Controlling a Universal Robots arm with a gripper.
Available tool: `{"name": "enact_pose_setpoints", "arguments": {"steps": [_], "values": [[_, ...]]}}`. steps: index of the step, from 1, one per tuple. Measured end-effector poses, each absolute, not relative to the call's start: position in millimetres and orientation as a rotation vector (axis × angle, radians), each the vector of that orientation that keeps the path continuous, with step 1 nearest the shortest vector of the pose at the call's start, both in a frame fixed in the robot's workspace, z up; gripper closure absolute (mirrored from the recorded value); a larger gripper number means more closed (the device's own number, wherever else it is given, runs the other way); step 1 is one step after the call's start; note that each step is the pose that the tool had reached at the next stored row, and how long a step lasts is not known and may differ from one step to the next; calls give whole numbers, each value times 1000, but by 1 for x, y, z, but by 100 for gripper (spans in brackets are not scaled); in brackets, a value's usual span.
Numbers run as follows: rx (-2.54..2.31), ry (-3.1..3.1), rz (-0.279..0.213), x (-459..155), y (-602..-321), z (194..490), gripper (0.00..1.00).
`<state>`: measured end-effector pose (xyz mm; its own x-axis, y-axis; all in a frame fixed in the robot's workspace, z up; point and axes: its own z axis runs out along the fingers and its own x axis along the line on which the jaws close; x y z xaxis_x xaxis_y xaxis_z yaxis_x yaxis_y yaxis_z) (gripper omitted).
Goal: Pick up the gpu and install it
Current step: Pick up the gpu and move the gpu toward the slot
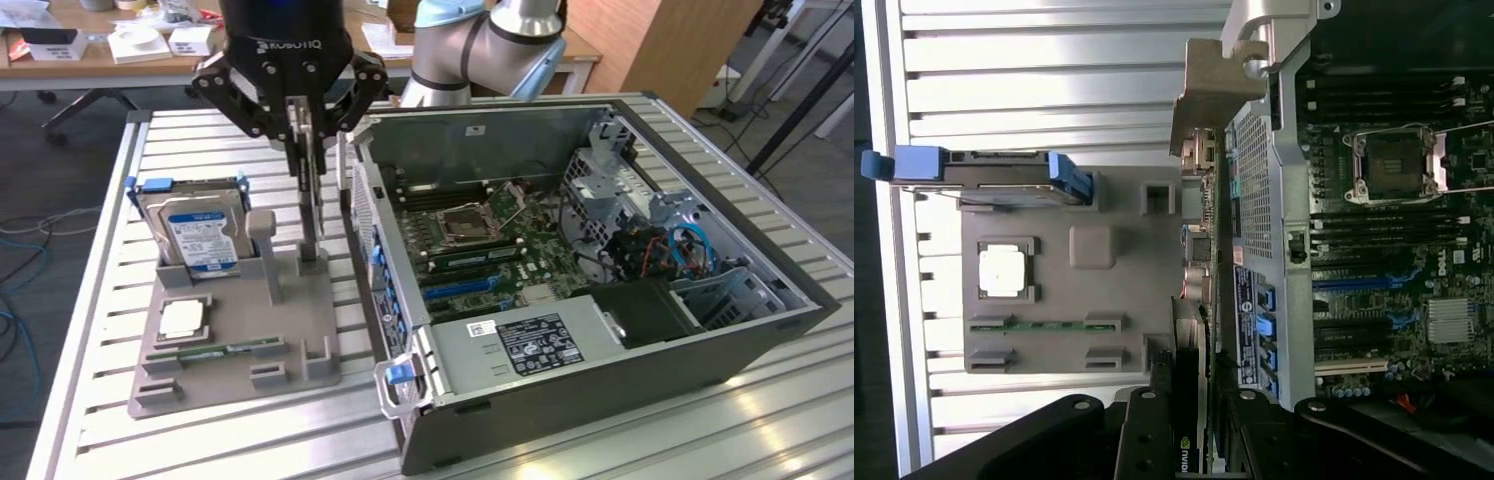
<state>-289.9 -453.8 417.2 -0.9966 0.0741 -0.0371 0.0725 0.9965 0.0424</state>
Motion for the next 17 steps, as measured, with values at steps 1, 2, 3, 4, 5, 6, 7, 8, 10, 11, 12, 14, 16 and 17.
{"name": "enact_pose_setpoints", "arguments": {"steps": [1, 2, 3, 4, 5, 6, 7, 8, 10, 11, 12, 14, 16, 17], "values": [[114, 3100, 64, -287, -454, 417, 74], [114, 3100, 64, -284, -454, 417, 74], [114, 3100, 64, -281, -454, 417, 74], [114, 3100, 64, -278, -454, 417, 74], [114, 3100, 64, -275, -454, 417, 74], [114, 3100, 64, -272, -454, 417, 74], [114, 3100, 64, -268, -454, 417, 74], [114, 3100, 64, -265, -454, 417, 74], [114, 3100, 64, -257, -454, 417, 74], [114, 3100, 64, -254, -454, 417, 74], [114, 3100, 64, -250, -454, 417, 74], [114, 3100, 64, -242, -454, 417, 74], [114, 3100, 64, -234, -454, 417, 74], [114, 3100, 64, -229, -454, 417, 74]]}}
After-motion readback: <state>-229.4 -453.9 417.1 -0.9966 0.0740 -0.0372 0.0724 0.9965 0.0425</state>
